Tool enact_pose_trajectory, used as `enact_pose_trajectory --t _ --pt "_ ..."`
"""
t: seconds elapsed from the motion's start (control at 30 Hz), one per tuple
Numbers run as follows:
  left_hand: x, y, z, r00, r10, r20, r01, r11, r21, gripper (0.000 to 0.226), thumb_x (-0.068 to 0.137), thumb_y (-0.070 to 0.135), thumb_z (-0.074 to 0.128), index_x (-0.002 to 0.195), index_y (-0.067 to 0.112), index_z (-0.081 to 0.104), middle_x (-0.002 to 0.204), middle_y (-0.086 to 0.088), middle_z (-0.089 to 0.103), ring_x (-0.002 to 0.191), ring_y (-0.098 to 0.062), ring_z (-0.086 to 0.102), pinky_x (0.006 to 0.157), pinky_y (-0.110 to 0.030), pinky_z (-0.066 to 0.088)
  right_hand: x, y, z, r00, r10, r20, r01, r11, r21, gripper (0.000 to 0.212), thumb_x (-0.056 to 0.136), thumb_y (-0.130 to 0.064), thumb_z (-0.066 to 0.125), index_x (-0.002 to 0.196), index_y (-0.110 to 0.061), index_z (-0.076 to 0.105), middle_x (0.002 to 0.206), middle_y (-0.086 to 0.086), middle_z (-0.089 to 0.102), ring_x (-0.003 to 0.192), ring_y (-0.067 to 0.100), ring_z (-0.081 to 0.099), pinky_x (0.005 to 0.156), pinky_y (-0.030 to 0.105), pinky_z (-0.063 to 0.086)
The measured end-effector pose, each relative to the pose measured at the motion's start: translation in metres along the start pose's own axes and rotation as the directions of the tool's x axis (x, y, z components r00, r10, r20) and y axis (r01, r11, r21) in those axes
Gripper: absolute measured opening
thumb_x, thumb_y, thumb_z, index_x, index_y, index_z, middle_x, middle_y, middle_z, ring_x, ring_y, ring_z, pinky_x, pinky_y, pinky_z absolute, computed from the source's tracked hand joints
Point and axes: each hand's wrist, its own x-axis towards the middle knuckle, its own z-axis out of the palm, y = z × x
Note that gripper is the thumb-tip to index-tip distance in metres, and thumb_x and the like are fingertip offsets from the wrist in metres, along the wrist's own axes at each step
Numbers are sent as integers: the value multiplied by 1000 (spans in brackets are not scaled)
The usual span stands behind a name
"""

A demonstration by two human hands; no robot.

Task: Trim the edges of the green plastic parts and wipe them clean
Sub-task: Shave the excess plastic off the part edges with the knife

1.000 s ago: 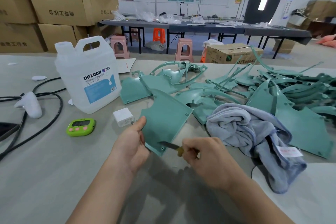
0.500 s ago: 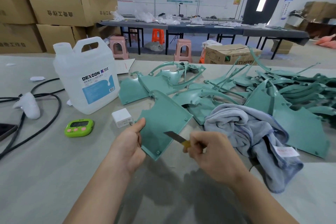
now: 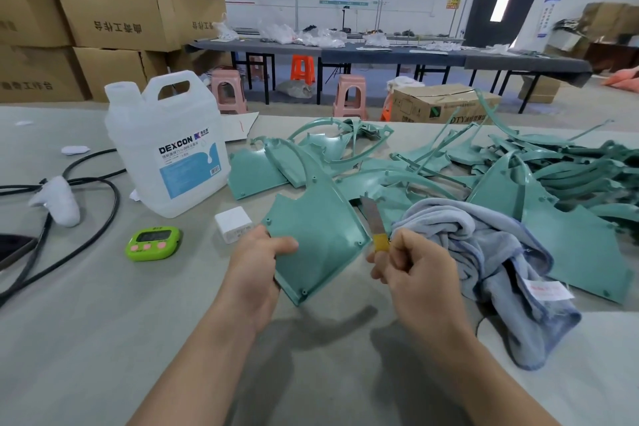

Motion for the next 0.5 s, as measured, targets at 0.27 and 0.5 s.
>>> enact_pose_trajectory --t 0.27,0.5 --pt "-8 -15 9 942 197 273 -294 874 386 58 77 -24 45 106 17 73 103 -7 78 101 -29 73 93 -49 55 -7 -13 5 981 -195 21 194 981 14 47 97 -13 63 70 -28 28 60 11 39 70 9 70 57 27 52" --pt "-13 -30 18 871 378 313 -490 709 507 36 84 11 56 105 33 74 89 0 74 82 -16 65 88 -44 56 -6 -21 0 975 -205 -91 213 974 81 35 95 -37 53 70 -37 29 62 8 45 67 10 67 56 16 41"
